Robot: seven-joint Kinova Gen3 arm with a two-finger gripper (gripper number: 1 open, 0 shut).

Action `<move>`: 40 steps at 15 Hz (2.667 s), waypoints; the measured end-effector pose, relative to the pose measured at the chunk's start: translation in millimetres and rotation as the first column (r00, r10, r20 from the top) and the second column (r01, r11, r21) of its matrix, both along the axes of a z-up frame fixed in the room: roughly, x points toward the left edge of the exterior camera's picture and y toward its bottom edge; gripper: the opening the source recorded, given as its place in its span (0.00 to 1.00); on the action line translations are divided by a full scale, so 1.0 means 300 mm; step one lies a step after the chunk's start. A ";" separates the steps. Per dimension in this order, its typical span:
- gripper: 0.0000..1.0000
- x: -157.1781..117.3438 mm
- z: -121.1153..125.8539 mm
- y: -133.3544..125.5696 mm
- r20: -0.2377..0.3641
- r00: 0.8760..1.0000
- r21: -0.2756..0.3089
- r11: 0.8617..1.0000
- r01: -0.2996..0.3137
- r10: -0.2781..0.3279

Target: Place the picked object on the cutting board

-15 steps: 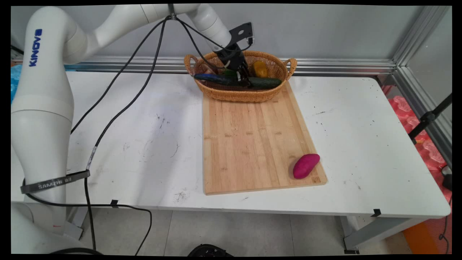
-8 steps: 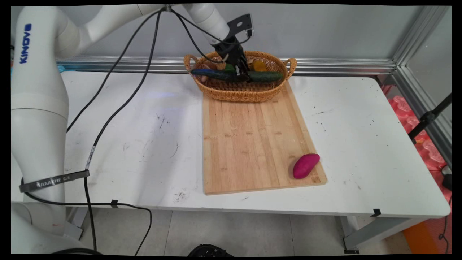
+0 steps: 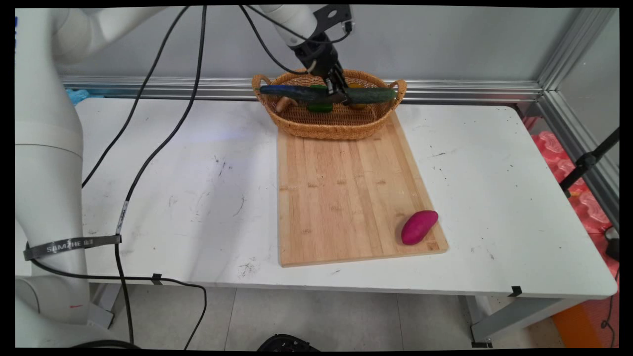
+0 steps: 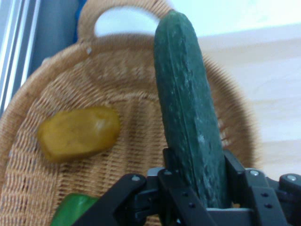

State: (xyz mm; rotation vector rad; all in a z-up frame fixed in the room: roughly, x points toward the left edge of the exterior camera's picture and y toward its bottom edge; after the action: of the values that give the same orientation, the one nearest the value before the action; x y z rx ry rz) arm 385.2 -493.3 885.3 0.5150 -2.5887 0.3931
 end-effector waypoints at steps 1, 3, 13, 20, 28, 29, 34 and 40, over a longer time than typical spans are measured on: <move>0.00 -0.022 0.025 0.025 -0.008 1.000 0.000 1.000 -0.002 0.002; 0.00 -0.054 0.055 0.062 -0.021 1.000 0.004 1.000 -0.008 0.008; 0.00 -0.216 0.072 0.315 -0.082 0.996 0.074 0.997 -0.038 0.044; 0.00 -0.273 -0.073 0.518 -0.081 0.996 0.126 0.992 -0.028 0.038; 0.00 -0.332 -0.219 0.643 -0.117 0.992 0.141 0.990 -0.027 0.043; 0.00 -0.337 -0.236 0.652 -0.123 0.991 0.141 0.990 -0.030 0.048; 0.00 -0.348 -0.299 0.681 -0.141 0.988 0.140 0.989 -0.045 0.065; 0.00 -0.352 -0.355 0.701 -0.155 0.985 0.137 0.989 -0.049 0.070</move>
State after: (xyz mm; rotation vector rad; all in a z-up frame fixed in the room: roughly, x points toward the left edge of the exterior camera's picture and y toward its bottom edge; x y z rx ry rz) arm 279.6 -283.0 778.8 0.6445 -2.4595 0.1909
